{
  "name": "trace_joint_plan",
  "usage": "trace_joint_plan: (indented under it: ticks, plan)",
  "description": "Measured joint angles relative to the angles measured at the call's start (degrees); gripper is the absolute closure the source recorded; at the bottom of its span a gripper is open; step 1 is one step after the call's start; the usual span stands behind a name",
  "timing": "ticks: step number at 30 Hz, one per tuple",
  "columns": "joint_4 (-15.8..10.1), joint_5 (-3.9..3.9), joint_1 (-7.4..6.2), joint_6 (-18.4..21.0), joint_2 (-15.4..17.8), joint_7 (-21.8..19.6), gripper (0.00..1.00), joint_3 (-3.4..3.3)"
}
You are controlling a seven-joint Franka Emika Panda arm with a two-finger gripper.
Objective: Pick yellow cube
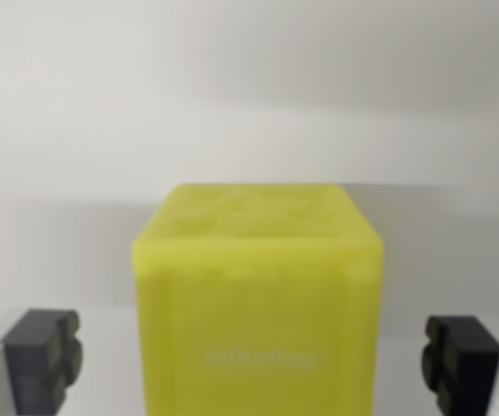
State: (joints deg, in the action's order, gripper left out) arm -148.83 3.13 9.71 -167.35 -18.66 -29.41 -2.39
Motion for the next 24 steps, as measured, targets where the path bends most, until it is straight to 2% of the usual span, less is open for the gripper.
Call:
trace_joint_plan:
  ticks: [17, 24]
  plan:
    - [1.25, 2.43, -0.34, -3.36, -4.62, 2.05, 0.00, 0.08]
    - [1.27, 2.81, -0.54, -3.39, -4.68, 2.36, 0.00, -0.04]
